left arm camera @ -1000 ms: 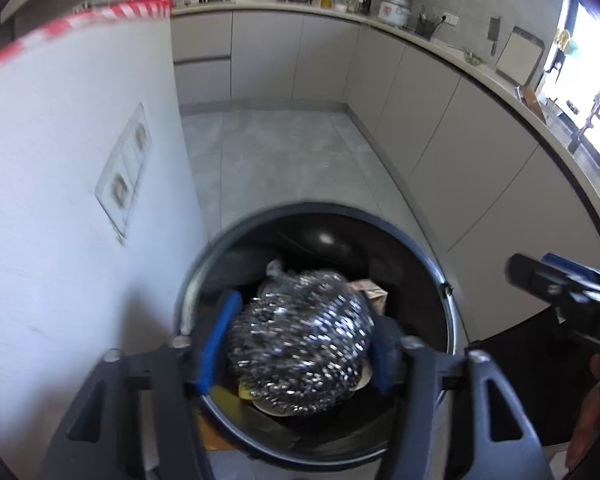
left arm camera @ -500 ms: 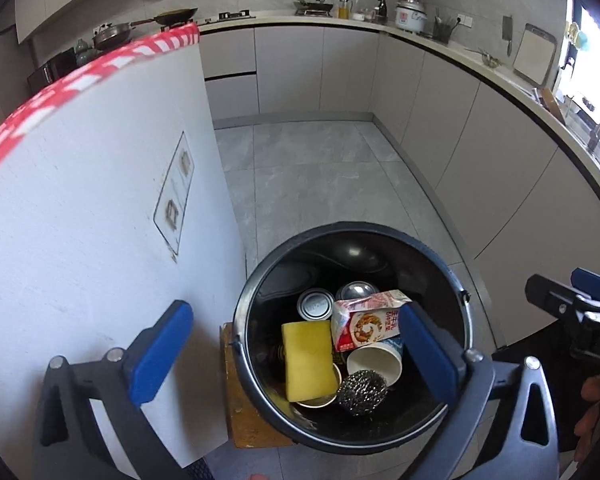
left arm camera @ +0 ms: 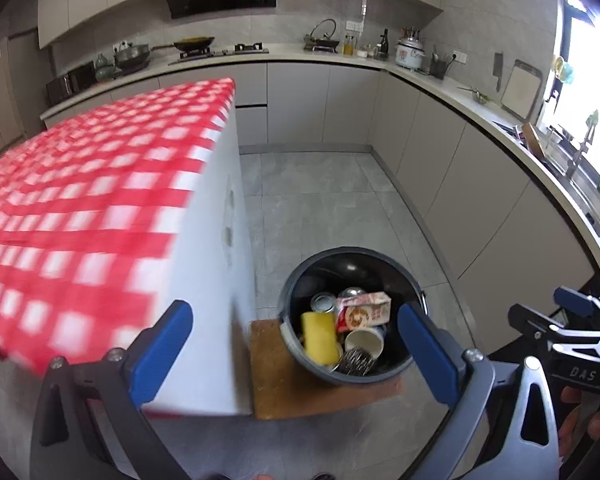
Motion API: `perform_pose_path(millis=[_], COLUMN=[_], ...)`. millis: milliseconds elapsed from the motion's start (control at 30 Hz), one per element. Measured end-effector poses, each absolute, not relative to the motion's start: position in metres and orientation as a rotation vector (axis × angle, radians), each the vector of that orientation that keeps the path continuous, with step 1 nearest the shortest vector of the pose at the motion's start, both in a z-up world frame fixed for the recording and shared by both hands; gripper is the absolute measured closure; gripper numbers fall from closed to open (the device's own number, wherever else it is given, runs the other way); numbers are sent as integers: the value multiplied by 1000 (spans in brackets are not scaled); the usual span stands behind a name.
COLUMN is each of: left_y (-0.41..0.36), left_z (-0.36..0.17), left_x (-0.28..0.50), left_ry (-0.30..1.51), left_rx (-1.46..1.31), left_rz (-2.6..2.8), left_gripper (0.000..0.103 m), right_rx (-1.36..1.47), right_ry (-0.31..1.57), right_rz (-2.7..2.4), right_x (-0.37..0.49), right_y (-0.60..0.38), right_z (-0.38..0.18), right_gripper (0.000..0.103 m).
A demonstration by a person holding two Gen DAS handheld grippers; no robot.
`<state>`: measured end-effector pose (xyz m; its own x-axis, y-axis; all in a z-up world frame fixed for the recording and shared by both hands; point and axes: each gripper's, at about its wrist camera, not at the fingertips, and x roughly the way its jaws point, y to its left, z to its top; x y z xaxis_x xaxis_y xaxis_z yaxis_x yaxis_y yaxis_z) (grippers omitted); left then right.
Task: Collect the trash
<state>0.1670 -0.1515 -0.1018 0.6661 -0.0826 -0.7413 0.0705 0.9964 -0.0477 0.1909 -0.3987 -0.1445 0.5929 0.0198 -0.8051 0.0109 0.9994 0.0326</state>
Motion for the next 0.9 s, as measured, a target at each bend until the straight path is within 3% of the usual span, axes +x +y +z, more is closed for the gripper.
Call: perform_pose_path(millis=[333,900], left_y=[-117,-94], left_z=[-64,-19], left_x=[89,-21], left_ry=[806,730], left_rx=[-27,-50], left_rz=[-83,-115], left_gripper=[0,0], right_rx=[4,-65], right_ry=[902,675], right_rz=[22,-14], right_x=[105,-36], right_y=[-348,-296], right_z=[-87,13], right_gripper=[0,0])
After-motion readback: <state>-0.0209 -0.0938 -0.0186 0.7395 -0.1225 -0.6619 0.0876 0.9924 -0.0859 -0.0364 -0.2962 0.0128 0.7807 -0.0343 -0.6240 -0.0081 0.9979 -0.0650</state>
